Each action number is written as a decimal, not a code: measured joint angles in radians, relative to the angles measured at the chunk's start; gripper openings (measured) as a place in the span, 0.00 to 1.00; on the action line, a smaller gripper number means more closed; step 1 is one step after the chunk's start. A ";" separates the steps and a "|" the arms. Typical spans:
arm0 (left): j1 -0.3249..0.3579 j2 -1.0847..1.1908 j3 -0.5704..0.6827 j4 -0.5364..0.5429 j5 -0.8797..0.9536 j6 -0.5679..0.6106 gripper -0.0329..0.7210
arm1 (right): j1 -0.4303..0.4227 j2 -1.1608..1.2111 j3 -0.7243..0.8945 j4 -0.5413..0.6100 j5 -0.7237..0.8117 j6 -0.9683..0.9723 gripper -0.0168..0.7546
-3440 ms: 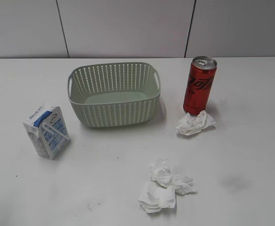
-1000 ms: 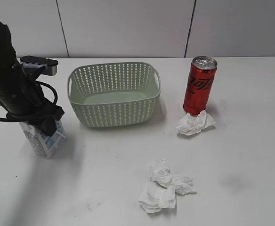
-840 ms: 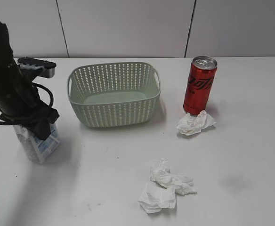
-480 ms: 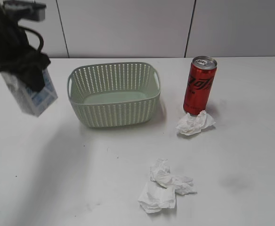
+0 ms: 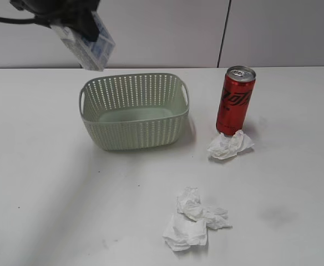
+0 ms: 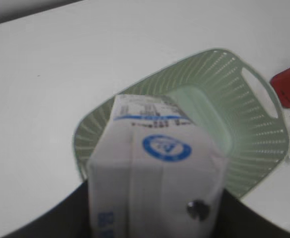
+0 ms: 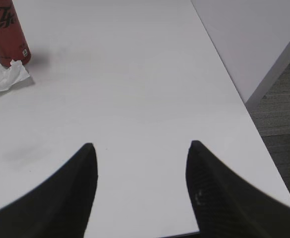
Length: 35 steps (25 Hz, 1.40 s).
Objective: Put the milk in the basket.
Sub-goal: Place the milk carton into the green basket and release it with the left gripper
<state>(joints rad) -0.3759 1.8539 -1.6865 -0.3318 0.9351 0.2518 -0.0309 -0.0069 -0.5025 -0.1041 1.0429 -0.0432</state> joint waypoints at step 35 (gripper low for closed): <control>-0.076 0.176 -0.005 0.032 -0.089 0.000 0.92 | 0.000 0.000 0.000 0.000 0.000 0.000 0.60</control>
<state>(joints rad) -0.4514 2.0299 -1.6919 -0.2998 0.8458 0.2521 -0.0309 -0.0069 -0.5025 -0.1041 1.0429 -0.0432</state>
